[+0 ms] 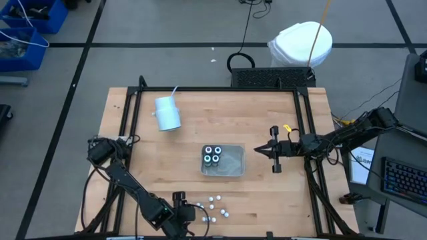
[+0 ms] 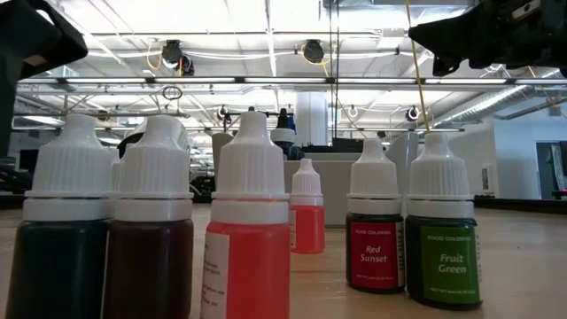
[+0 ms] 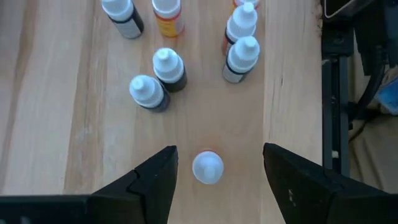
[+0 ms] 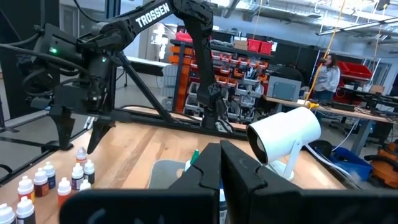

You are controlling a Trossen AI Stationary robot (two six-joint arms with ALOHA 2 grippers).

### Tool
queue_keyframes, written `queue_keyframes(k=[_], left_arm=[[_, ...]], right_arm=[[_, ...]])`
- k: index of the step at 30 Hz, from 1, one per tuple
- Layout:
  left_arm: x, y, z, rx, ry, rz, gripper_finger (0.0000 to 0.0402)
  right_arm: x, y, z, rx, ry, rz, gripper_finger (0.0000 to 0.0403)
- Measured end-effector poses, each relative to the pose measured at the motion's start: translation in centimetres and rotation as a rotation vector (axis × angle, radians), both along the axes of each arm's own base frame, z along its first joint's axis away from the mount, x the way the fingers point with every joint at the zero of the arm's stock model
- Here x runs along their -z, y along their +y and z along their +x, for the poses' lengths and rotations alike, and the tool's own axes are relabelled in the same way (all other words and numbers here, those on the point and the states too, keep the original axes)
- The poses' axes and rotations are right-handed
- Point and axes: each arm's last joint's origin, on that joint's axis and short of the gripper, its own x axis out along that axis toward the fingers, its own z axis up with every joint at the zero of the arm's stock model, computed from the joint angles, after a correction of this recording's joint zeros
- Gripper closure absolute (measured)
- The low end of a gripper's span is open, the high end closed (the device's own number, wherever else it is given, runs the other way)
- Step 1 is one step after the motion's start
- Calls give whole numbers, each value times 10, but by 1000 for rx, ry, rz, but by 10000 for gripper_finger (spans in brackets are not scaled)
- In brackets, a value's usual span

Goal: Pick & Place food coloring
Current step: Put the small orange food coloring bottle into the bin

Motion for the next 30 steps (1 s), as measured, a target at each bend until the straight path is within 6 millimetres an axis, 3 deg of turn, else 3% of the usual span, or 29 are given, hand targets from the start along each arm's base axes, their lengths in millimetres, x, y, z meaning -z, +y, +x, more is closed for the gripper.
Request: queue_keyframes(k=[30], left_arm=[[0, 2, 0, 63, 5, 45, 160]], right_arm=[[3, 0, 0, -2, 34, 17, 403]])
